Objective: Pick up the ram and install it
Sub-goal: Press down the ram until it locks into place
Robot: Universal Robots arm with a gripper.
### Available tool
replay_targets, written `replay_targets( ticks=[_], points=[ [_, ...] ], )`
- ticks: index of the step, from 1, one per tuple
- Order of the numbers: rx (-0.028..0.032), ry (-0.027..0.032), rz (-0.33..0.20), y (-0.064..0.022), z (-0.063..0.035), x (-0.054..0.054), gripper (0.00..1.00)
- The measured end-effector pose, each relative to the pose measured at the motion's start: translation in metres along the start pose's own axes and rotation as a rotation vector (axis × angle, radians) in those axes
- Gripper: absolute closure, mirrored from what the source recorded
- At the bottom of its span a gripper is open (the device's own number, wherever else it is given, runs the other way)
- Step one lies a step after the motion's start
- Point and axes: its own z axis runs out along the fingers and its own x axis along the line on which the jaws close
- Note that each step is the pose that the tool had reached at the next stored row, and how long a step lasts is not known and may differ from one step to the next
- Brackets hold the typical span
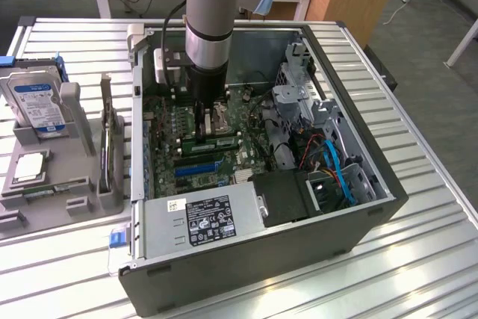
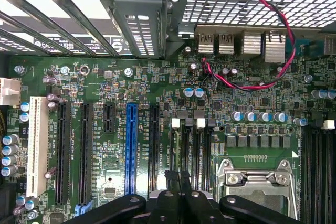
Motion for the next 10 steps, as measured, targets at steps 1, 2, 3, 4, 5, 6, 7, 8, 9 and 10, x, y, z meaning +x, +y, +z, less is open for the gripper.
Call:
replay_targets(
  ticks=[1, 2, 3, 4, 5, 6, 7, 8, 9, 10],
  points=[
    [-0.0001, 0.0, 0.0, 0.0, 0.0002, 0.0, 0.9],
    [0.0, -0.0002, 0.0, 0.0, 0.0005, 0.0, 0.9],
    [0.0, -0.0001, 0.0, 0.0, 0.0005, 0.0, 0.9],
    [0.0, 0.0, 0.0, 0.0, 0.0005, 0.0, 0.9],
    [0.0, 0.0, 0.0, 0.0, 0.0005, 0.0, 0.9],
    [0.0001, 0.0, 0.0, 0.0, 0.0005, 0.0, 0.9],
    [0.0, 0.0, 0.0, 0.0, 0.0005, 0.0, 0.9],
    [0.0, -0.0001, 0.0, 0.0, 0.0005, 0.0, 0.9],
    [0.0, 0.0001, 0.0, 0.0, 0.0005, 0.0, 0.9],
    [-0.0001, 0.0002, 0.0, 0.0, 0.0006, 0.0, 0.9]
  ],
)
